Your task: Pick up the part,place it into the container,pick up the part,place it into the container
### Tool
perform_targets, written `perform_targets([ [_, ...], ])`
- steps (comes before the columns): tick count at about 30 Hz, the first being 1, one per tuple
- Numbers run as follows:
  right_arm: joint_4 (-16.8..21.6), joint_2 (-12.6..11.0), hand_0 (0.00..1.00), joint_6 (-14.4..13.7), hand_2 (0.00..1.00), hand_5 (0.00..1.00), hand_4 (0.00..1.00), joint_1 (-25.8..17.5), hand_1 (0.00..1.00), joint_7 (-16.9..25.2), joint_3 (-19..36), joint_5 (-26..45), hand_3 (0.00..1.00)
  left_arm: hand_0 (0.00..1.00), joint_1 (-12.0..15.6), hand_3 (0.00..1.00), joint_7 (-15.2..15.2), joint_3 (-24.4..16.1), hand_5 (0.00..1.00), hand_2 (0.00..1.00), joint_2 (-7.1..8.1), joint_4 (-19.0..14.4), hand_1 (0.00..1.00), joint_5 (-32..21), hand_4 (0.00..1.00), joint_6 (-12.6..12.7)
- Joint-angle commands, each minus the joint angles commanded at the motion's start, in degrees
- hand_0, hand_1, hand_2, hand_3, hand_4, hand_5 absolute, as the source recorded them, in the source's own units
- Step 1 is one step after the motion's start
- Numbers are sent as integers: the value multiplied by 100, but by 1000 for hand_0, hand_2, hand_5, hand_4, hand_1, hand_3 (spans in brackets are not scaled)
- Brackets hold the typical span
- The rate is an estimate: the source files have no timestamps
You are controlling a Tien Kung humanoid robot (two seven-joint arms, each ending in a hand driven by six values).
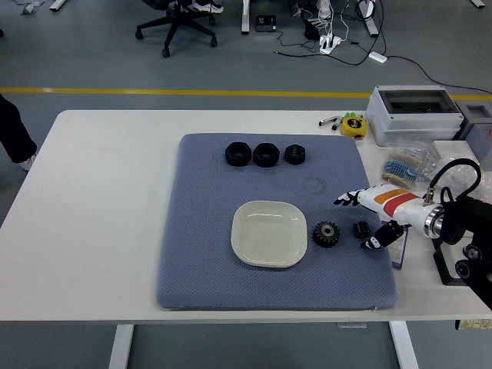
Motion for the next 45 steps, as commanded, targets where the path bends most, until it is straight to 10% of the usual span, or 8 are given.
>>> perform_targets([
  [8, -158, 65, 672, 74, 680, 135, 932, 26, 630, -58, -5, 80, 768, 680, 21, 553, 14, -21, 580, 640, -2, -2, 648, 35, 622, -2],
  [9, -185, 70, 638, 72, 575, 104, 769, 29, 545, -69, -4, 111, 681, 681, 24, 553, 17, -25, 580, 643, -2, -2, 648, 45, 622, -4],
  [14, -261, 78, 638, 77, 575, 104, 769, 40, 545, -131, 1, 203, 681, 681, 41, 553, 22, -35, 580, 643, -3, -3, 648, 61, 622, -5],
  [15, -275, 78, 606, 80, 525, 115, 627, 40, 500, -144, 2, 213, 596, 680, 45, 552, 22, -35, 578, 641, -2, -3, 648, 60, 621, -5],
  [32, -424, 64, 534, 136, 467, 115, 575, 13, 443, -253, 27, 372, 531, 679, 68, 553, 33, -67, 577, 642, 1, -2, 648, 112, 620, -12],
  [33, -419, 61, 346, 128, 402, 137, 542, 14, 358, -253, 36, 374, 458, 679, 66, 553, 31, -65, 578, 641, 1, -1, 647, 107, 619, -11],
  [45, -311, 36, 150, -105, 304, 82, 600, 31, 214, -196, 136, 600, 390, 680, 18, 553, 17, -35, 578, 641, 5, 1, 646, 60, 618, -5],
])
